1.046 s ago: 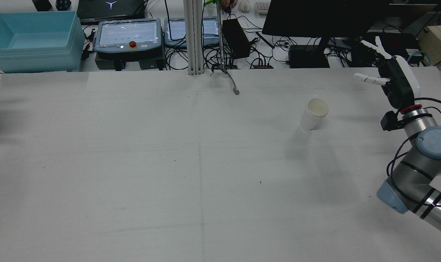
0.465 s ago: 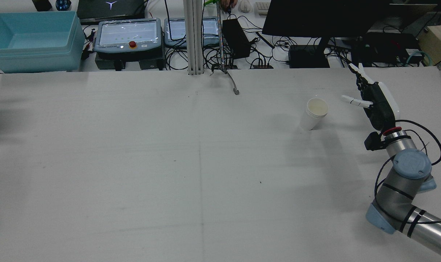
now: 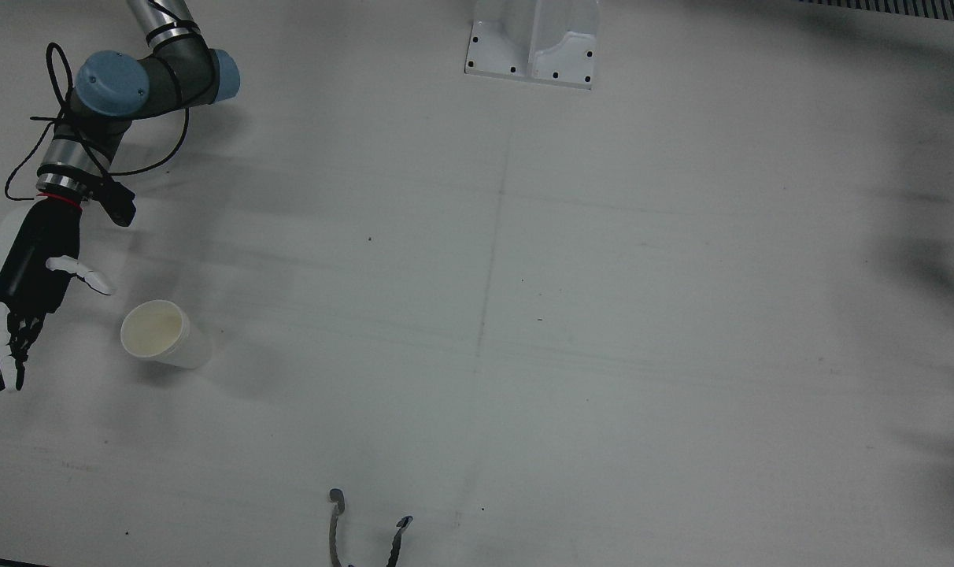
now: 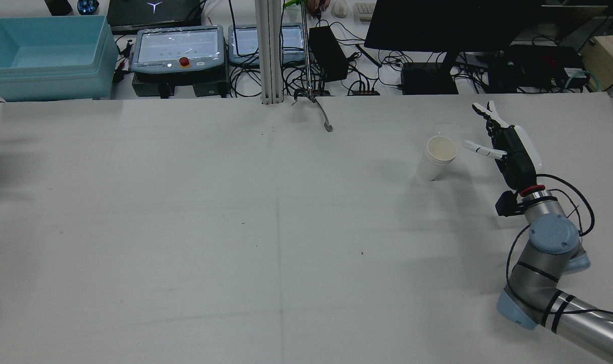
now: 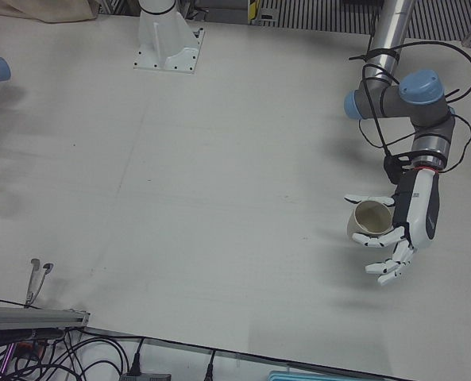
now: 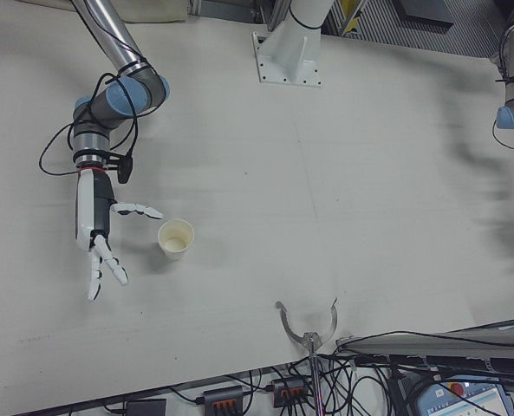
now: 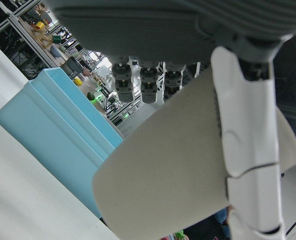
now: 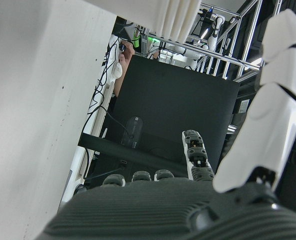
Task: Pour water
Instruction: 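Move the right hand down beside the white paper cup, then close the right hand fingers around the white paper cup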
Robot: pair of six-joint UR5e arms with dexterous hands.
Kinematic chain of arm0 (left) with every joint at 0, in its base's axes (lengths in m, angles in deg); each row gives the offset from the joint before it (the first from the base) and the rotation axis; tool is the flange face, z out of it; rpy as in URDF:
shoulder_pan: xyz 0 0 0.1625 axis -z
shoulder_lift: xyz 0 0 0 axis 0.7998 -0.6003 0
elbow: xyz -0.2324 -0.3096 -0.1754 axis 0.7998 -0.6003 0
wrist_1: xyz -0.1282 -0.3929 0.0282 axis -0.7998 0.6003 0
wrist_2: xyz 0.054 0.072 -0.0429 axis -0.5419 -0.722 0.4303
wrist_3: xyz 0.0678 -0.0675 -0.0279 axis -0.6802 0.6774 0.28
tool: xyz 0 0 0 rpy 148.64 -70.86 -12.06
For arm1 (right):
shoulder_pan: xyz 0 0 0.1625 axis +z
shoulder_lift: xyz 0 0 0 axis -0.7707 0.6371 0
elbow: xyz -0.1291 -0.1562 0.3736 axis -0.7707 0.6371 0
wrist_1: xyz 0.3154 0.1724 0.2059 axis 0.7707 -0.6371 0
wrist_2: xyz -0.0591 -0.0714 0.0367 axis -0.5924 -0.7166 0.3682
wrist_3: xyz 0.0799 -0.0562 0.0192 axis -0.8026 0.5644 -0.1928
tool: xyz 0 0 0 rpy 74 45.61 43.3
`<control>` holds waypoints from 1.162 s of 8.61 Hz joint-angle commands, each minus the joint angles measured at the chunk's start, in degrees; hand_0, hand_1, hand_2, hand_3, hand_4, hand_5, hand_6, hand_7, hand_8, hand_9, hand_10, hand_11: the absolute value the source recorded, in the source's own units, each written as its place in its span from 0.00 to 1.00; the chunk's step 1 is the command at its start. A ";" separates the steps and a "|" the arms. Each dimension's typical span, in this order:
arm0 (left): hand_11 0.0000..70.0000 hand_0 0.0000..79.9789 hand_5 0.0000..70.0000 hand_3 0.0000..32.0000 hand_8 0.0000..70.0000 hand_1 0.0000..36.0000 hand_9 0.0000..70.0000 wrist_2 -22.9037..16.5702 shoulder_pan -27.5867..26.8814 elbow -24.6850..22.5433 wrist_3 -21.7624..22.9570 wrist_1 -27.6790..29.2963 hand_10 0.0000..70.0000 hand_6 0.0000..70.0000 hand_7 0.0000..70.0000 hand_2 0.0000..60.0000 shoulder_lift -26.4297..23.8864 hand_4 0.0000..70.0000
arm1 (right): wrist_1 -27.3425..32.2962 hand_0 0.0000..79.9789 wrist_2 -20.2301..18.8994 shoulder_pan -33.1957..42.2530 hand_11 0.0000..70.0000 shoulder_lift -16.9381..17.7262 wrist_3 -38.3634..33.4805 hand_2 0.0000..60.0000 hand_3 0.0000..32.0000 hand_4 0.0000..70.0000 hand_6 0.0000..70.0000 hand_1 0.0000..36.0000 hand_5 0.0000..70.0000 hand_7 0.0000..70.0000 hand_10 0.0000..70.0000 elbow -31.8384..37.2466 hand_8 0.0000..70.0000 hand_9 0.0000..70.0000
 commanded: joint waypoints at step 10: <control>0.24 0.77 0.44 0.00 0.16 0.46 0.25 -0.01 1.25 0.02 0.82 0.27 0.16 0.19 0.45 0.00 0.59 0.78 | 0.12 0.58 1.33 -5.35 0.00 -1.99 5.03 0.25 0.07 0.07 0.01 0.42 0.07 0.00 0.00 -0.06 0.00 0.00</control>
